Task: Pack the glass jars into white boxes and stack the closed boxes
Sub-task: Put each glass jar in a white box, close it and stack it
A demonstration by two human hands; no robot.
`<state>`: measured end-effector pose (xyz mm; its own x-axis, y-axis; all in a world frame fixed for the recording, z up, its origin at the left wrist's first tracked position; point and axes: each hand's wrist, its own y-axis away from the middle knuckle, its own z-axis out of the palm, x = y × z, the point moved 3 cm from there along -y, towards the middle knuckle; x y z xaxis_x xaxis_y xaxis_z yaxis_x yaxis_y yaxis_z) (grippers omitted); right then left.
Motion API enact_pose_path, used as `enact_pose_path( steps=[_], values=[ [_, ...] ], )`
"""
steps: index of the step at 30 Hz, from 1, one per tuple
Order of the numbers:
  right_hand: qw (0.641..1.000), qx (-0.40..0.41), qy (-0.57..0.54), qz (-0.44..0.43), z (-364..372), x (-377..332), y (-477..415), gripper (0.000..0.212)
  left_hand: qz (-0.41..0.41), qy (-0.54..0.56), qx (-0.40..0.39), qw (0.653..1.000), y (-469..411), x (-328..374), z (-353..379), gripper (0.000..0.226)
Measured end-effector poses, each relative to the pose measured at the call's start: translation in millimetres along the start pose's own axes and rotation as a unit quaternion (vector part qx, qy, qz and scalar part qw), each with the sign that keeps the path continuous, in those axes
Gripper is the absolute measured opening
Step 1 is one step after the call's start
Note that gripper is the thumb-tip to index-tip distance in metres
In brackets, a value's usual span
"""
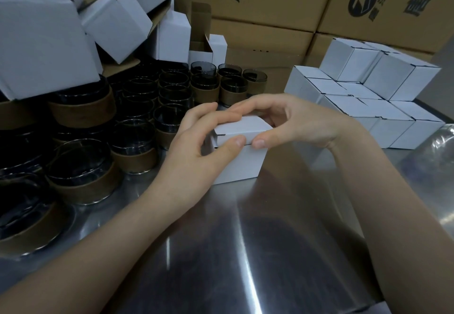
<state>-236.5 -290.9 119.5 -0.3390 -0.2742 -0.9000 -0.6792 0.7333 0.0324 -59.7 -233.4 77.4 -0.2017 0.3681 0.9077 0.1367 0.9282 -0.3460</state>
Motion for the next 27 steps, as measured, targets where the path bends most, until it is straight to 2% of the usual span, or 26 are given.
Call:
enact_pose_path(
  steps=[5, 8, 12, 19, 27],
  values=[
    [1.0, 0.001, 0.005, -0.001, -0.4, -0.5, 1.3, 0.045, 0.003, 0.008, 0.005, 1.0, -1.8, 0.2, -0.2, 0.029],
    [1.0, 0.007, 0.01, 0.007, 0.7, -0.3, 2.4, 0.052, 0.011, 0.01, 0.009, 1.0, -3.0, 0.1, 0.0, 0.026],
    [0.999, 0.021, 0.027, 0.026, 2.8, -0.6, 0.0, 0.035, 0.01, 0.006, 0.009, 1.0, -4.0, -1.4, 0.4, 0.028],
    [0.999, 0.025, 0.04, 0.022, 0.8, 1.2, -2.2, 0.03, 0.001, 0.01, 0.003, 1.0, -3.9, -1.7, 1.1, 0.029],
    [0.998, 0.007, 0.046, 0.038, 5.3, -0.7, -4.7, 0.039, -0.006, 0.004, -0.005, 1.0, -4.4, -5.1, 3.3, 0.032]
  ],
)
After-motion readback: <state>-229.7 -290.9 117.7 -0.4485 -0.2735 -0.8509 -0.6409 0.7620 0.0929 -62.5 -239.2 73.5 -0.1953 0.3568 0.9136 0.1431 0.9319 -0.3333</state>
